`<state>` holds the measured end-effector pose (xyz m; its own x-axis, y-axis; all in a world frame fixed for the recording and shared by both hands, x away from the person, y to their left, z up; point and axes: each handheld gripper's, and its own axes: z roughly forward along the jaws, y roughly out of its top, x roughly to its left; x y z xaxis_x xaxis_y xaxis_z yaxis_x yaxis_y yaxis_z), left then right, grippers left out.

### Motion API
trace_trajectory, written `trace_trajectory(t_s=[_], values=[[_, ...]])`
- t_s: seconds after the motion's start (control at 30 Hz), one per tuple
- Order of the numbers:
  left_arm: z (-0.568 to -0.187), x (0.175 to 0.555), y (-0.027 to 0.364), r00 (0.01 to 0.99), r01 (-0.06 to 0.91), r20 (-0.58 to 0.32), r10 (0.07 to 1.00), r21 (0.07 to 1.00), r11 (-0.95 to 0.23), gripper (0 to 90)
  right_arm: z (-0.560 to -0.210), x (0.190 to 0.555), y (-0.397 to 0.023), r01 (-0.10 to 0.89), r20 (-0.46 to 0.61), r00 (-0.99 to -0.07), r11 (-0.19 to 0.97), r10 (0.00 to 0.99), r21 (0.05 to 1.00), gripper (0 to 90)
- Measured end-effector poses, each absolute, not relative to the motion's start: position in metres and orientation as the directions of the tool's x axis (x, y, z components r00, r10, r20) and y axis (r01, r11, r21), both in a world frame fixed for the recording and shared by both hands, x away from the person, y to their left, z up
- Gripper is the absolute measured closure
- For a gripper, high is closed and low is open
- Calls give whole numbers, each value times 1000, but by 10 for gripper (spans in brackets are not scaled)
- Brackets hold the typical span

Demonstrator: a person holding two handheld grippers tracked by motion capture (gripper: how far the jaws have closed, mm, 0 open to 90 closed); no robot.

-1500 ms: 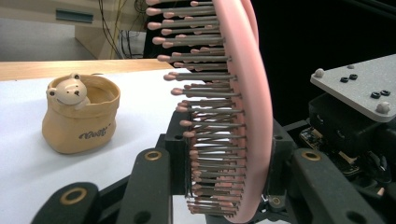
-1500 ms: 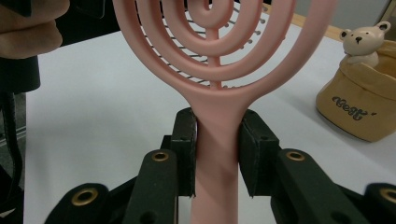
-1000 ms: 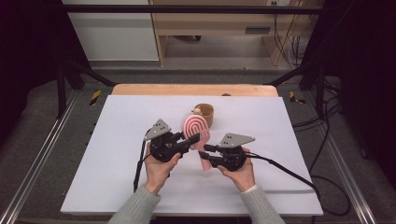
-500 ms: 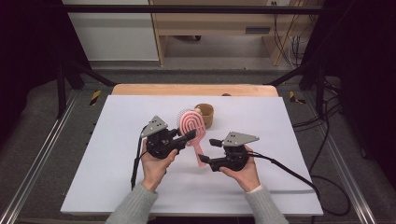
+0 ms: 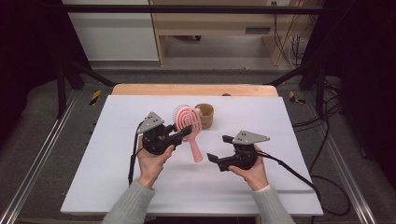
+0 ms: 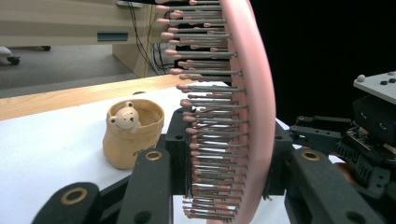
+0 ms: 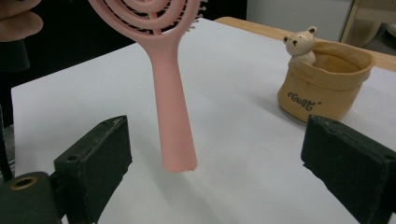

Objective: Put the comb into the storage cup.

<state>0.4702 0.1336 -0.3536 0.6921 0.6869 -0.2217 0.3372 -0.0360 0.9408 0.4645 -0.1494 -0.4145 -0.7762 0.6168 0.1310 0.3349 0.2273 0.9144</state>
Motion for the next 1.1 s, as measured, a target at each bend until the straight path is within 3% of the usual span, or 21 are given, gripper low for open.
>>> trace_trajectory(t_s=[0.3, 1.1], values=[[-349, 473, 138, 686, 332, -217, 694, 943, -34, 632, -417, 467, -166, 370, 158, -755, 216, 636, 904, 5], [-331, 479, 147, 681, 315, -207, 703, 949, -26, 632, -437, 464, -216, 402, 160, -716, 213, 680, 891, 3]])
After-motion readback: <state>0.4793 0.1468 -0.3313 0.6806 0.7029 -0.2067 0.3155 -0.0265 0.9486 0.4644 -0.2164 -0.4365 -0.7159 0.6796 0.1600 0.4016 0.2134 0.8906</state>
